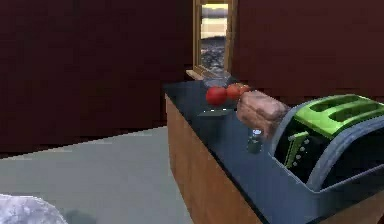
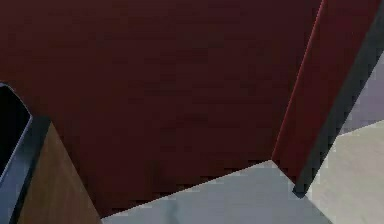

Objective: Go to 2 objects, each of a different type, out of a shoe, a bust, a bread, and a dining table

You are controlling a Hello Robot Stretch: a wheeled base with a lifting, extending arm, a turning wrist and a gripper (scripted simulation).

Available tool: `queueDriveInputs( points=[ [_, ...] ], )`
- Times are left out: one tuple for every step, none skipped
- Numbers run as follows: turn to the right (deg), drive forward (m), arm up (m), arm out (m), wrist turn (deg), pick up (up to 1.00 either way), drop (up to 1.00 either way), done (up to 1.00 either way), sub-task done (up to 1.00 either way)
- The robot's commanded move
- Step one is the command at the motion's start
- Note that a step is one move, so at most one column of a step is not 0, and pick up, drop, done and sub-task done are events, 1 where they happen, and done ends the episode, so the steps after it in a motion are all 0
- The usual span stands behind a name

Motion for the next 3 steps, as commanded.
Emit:
queueDriveInputs(
  points=[
    [18.0,0.00,0.00,0.00,0.0,0.00,0.00,0.00,0.00],
    [0.0,0.00,0.00,0.00,0.0,0.00,0.00,0.00,1.00],
    [-45.0,0.00,0.00,0.00,0.0,0.00,0.00,0.00,0.00]
  ],
)
